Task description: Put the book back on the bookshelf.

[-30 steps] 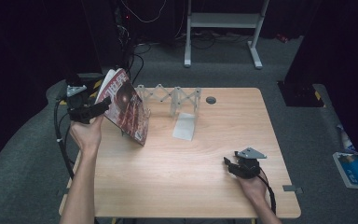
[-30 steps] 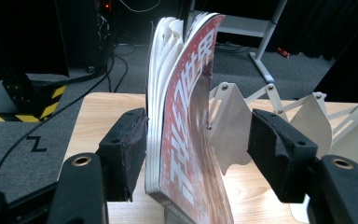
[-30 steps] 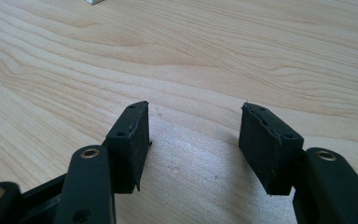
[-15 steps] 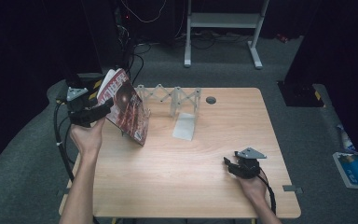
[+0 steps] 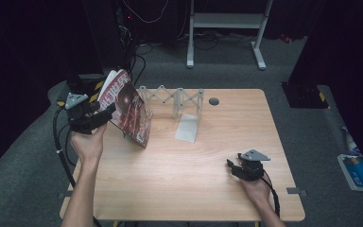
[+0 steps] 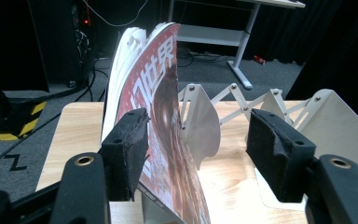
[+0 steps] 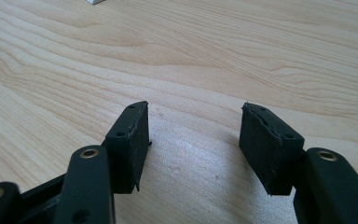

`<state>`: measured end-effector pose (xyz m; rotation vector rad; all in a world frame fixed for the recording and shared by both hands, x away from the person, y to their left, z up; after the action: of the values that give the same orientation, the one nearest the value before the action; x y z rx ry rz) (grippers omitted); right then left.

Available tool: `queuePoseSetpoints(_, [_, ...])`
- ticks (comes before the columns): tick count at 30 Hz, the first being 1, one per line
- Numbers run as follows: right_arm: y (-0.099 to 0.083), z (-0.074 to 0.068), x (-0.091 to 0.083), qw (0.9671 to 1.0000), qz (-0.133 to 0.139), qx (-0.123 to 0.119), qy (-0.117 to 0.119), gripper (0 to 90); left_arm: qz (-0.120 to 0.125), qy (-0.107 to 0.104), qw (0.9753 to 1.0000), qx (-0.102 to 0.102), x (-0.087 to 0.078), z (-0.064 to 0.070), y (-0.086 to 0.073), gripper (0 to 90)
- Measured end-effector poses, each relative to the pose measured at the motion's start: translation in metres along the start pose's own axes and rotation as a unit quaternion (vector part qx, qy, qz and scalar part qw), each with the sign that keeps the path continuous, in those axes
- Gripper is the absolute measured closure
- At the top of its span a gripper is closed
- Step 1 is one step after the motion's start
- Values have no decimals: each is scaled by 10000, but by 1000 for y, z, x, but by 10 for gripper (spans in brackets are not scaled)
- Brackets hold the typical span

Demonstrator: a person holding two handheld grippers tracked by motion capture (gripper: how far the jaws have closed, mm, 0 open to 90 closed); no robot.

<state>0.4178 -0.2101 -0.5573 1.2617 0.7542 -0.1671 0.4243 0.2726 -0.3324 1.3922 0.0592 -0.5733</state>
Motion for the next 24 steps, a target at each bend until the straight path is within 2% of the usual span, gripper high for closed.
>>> queuePoseSetpoints(12, [0,0,0,10000,0,1,2,427,107,-125,9998,-75,-11,2,-12,389])
queuePoseSetpoints(24, [0,0,0,10000,1,-2,2,426,124,-214,9997,-33,-17,6,-22,401])
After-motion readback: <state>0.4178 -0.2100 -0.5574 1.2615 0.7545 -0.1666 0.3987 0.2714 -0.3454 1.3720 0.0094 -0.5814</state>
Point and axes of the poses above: each handheld gripper's, and its own axes: x roughly forward along the jaws, y roughly out of its top, z roughly to its right, the point moved 4 cm from there along x, roughly forward along the jaws, and after that the axes turned 8 degrees about -y, right-handed, at the moved point
